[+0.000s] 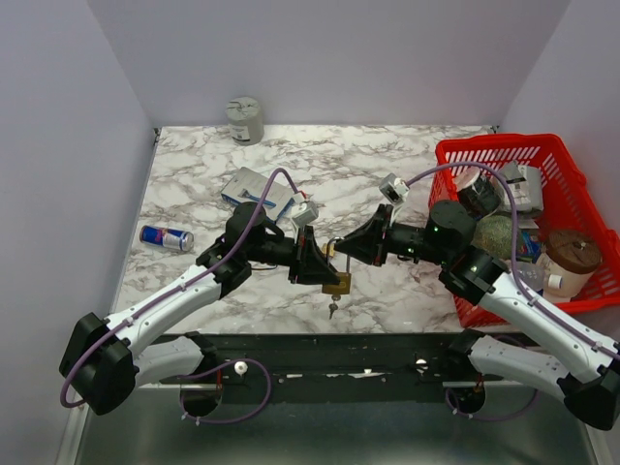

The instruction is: Unlock with the key

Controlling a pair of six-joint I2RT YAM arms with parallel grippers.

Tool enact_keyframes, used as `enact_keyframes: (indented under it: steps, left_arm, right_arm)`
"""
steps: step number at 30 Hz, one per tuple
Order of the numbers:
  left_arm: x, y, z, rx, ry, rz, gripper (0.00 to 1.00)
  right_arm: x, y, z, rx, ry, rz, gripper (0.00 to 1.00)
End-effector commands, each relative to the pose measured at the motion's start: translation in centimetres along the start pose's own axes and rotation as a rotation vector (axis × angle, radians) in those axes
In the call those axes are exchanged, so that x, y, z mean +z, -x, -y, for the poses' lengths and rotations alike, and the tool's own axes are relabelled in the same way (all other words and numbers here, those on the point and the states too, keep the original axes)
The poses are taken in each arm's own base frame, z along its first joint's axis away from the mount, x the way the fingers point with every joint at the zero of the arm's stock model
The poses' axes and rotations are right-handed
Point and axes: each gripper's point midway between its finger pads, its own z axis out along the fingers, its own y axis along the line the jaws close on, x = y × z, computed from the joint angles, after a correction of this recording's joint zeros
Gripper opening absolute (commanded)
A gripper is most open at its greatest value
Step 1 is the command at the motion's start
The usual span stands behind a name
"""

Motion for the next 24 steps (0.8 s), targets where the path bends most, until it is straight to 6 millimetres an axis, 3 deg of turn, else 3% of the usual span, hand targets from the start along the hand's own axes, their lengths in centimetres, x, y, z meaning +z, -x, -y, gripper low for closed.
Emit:
enact_keyframes:
  steps: [1, 3, 7, 11, 14, 24]
  left_arm:
    - [0.0, 0.8, 0.3, 0.051, -0.004, 0.023, 0.00]
    - [0.0, 0.9, -0.2, 0.049, 0.025, 0.033, 0.00]
    - [0.0, 1.2, -0.5, 0.032, 0.050, 0.054, 0.00]
    - [0.0, 1.7, 0.2, 0.016, 0.026, 0.102, 0.41]
    - [-0.1, 2.2, 0.8, 0.014, 0.007, 0.143, 0.57]
    - [0.3, 2.0, 0.6, 0.022, 0.029, 0.177, 0.67]
  right_arm:
    - [-0.3, 1.1, -1.9, -0.005, 0.072, 0.027, 0.08]
    - [-0.4, 1.3, -1.5, 0.001, 0.045, 0.046, 0.01]
    - [-1.1, 2.1, -1.4, 0.002, 0.011, 0.098, 0.01]
    - [-1.7, 3.5, -2.3, -0.012, 0.028, 0.147, 0.01]
    - [-1.9, 4.0, -2.8, -0.008, 0.043, 0.162, 0.01]
    - [-2.0, 4.1, -2.5, -0.006, 0.025, 0.178, 0.01]
